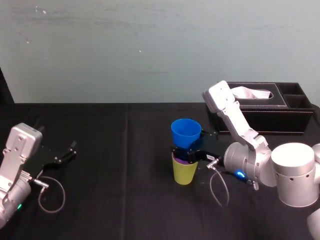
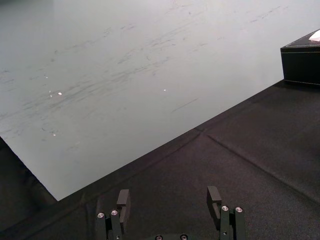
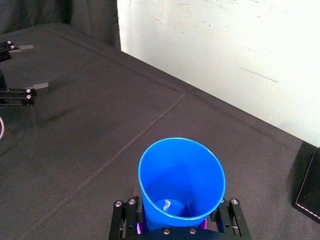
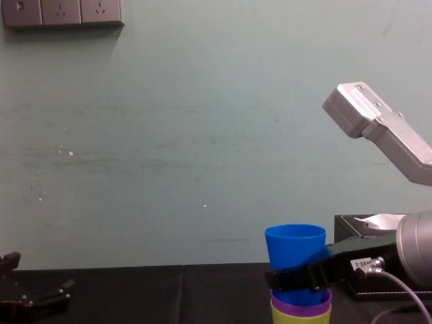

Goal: Stack the three plastic cups sequentially using one hand.

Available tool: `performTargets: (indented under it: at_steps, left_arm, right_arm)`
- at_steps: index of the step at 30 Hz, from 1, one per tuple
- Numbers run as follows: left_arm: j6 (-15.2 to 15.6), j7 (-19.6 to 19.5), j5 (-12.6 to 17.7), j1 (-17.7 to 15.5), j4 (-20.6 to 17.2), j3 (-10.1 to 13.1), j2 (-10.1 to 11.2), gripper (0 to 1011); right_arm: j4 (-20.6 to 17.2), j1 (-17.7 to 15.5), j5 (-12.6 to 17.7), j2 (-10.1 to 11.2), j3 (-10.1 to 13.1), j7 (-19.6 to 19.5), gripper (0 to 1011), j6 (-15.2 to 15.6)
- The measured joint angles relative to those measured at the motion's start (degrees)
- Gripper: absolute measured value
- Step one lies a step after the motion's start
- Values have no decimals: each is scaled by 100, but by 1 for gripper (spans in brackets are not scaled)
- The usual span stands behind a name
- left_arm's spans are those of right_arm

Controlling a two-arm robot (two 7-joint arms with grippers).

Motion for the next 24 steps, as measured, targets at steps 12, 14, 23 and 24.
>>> performTargets:
  at_steps: [12,14,23,24]
  left_arm:
    - [0,0,0,0,0,0,0,1000]
    - [0,0,0,0,0,0,0,1000]
    - [0,0,0,0,0,0,0,1000]
    - [0,0,0,0,0,0,0,1000]
  right_arm:
    - [-3,0,3,6,0,0,722,2]
    - [-3,0,3,6,0,0,722,3]
    - [-7,0,4,6,0,0,856,4]
    - [-7,0,3,6,0,0,904,4]
